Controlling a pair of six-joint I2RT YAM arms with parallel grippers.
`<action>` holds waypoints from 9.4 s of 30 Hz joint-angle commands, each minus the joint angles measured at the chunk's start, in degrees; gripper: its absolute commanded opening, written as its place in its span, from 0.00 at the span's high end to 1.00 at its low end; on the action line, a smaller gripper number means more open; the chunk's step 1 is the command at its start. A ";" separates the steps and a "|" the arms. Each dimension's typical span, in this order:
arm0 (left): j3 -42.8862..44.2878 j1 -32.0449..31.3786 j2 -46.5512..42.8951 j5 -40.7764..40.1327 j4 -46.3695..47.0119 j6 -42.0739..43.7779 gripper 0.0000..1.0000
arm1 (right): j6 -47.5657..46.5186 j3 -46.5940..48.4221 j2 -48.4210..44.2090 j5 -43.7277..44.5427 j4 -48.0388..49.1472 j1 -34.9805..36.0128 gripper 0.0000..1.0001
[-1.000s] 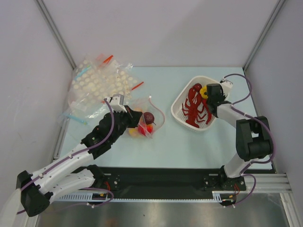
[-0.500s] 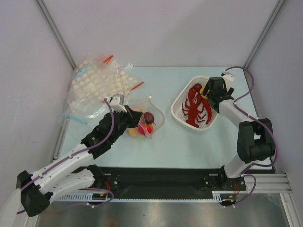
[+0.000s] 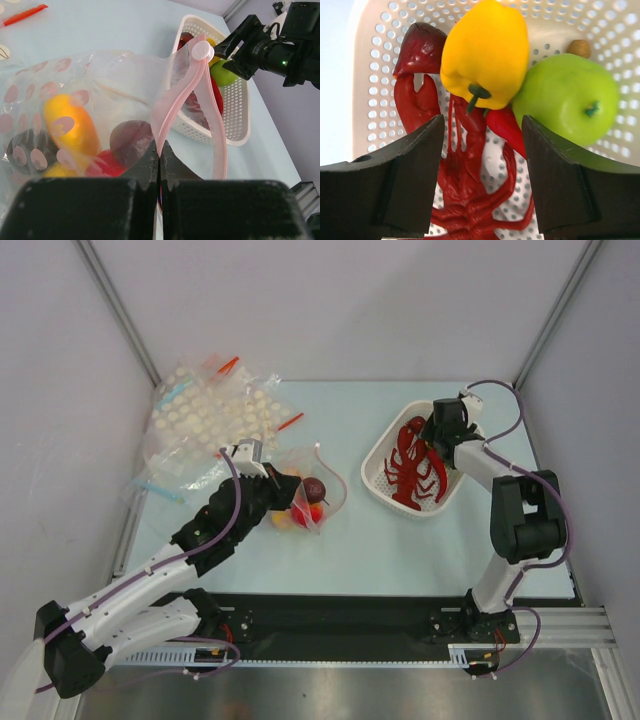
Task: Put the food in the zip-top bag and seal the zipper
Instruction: Pick up the fake vegetable from the bin, then place the fake vegetable in the zipper food storage bag, then adjust the zipper food storage bag at the center of the board.
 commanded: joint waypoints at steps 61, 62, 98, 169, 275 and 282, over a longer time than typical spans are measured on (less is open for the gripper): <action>4.94 0.30 -0.69 -0.25 -3.22 2.47 1.00 | -25.81 -22.84 -45.69 -51.29 21.21 34.86 1.00; 5.03 0.30 -0.78 -0.68 -3.48 2.47 1.00 | -26.26 -22.66 -45.17 -51.12 20.95 35.39 1.00; 11.88 -10.32 3.35 -4.99 -6.65 8.44 1.00 | -24.15 -19.50 -38.14 -29.41 15.41 38.38 1.00; 9.60 -11.47 -0.60 -9.04 -5.51 8.35 1.00 | -24.50 -20.56 -43.94 -17.19 13.57 41.64 0.39; 19.71 -26.59 6.43 11.26 -10.69 23.73 1.00 | -19.40 -30.91 -63.08 -28.06 20.93 27.52 0.23; 13.82 -26.59 0.46 13.64 -11.66 22.33 1.00 | -9.58 -38.13 -62.58 -59.35 40.88 15.45 0.12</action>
